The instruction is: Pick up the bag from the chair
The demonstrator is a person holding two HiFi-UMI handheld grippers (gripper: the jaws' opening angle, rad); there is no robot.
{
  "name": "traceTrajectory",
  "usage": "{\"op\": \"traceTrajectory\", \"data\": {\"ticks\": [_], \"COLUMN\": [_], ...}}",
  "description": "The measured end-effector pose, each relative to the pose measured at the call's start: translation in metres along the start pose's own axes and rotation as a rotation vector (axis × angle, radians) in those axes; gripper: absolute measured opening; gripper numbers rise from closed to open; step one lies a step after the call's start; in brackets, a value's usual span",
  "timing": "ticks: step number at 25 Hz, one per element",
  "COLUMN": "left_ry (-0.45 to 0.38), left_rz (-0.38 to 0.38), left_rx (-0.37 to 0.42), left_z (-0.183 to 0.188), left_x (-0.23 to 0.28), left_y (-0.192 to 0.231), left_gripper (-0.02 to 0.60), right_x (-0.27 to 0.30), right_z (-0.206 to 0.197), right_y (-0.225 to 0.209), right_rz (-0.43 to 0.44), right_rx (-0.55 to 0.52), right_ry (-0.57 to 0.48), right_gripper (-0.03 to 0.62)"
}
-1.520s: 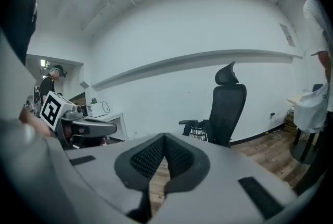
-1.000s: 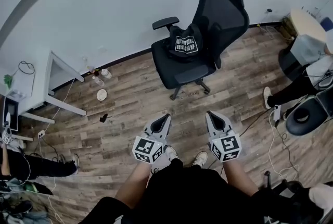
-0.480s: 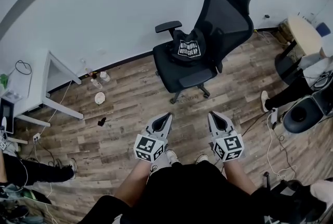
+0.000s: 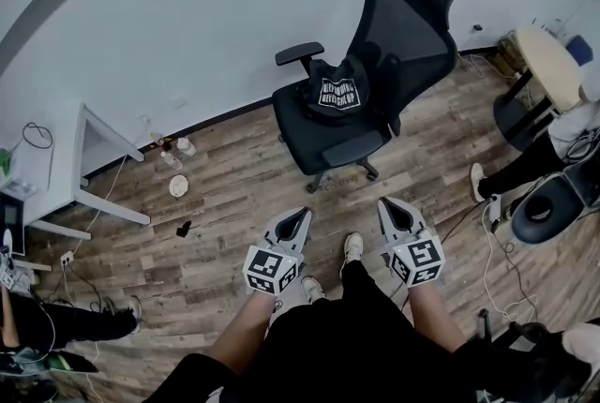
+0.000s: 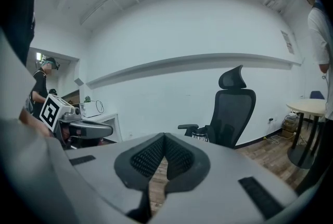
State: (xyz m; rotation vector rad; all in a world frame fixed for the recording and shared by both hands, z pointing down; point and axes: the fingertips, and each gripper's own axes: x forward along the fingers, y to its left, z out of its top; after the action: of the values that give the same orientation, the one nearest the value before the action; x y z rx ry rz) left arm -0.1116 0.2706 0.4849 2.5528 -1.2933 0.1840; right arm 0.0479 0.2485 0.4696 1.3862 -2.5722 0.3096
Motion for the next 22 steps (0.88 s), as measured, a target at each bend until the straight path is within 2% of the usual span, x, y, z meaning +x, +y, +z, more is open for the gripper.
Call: {"op": "traceTrajectory", "data": {"ticks": [16, 22], "left_ry": [0.052, 0.076], "left_rz": [0.035, 0.058], "left_rx": [0.033, 0.094], "left_z": [0.023, 0.033], "left_x": [0.108, 0.146], "left_y": [0.021, 0.021], "left_gripper": [0.021, 0.021], "right_x": [0.069, 0.093], "right_z": [0.012, 0.017], "right_y": [-0.102, -0.133], "right_rz": [0.043, 0.099], "right_rx": [0.066, 0.089], "right_ry": [-0.007, -0.006], "right_gripper": [0.020, 0.020]}}
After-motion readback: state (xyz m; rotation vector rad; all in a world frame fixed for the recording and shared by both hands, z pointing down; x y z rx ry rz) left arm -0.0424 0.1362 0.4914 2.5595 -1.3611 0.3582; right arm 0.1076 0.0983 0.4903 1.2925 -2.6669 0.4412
